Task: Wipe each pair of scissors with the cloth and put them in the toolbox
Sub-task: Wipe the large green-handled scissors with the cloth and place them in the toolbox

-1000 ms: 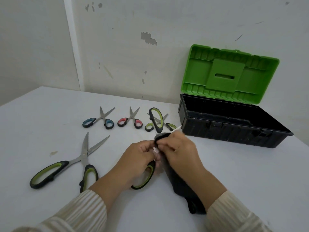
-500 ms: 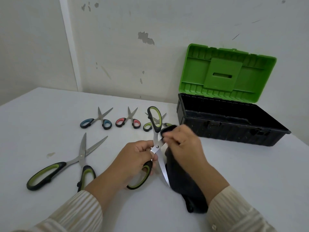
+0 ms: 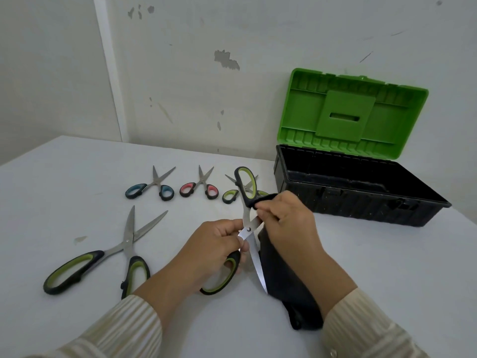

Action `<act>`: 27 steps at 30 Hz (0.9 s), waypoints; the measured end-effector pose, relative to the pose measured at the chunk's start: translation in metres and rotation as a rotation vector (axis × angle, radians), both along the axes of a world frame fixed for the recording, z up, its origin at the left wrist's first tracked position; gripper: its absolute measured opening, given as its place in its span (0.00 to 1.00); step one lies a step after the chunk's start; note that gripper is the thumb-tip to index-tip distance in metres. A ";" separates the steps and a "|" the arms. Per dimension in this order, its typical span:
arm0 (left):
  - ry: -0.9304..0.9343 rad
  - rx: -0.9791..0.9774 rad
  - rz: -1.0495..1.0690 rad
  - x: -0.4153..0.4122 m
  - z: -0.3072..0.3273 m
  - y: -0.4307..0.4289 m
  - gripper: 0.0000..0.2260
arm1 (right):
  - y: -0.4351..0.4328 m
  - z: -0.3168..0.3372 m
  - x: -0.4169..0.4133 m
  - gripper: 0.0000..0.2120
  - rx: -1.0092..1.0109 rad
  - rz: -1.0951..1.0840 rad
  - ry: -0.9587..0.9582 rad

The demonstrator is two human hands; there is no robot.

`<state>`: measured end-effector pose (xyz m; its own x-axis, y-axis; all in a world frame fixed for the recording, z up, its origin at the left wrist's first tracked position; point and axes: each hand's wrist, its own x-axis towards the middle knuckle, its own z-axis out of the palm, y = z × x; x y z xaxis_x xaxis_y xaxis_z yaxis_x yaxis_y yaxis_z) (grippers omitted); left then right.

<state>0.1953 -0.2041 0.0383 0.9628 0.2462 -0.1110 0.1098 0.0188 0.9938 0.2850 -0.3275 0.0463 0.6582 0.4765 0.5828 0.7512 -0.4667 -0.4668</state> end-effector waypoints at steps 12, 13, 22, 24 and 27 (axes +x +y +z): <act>-0.138 0.215 0.054 0.000 -0.001 0.012 0.15 | -0.041 0.013 0.033 0.11 0.418 -0.230 0.371; -0.230 0.376 0.106 0.000 -0.003 0.015 0.15 | -0.044 0.014 0.033 0.13 0.530 -0.159 0.509; -0.526 1.353 0.123 0.005 -0.028 0.036 0.17 | -0.033 0.029 0.005 0.19 0.438 0.294 1.203; -0.446 1.242 0.174 0.003 -0.022 0.034 0.13 | -0.034 0.026 0.007 0.11 0.363 0.255 1.168; -0.236 0.838 0.353 0.002 -0.010 0.027 0.09 | -0.034 0.020 0.011 0.09 0.339 0.227 1.114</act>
<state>0.1972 -0.1769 0.0285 0.7923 0.4392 0.4235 0.0279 -0.7194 0.6940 0.2961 -0.3618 0.0668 0.8030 0.5796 -0.1388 -0.0979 -0.1014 -0.9900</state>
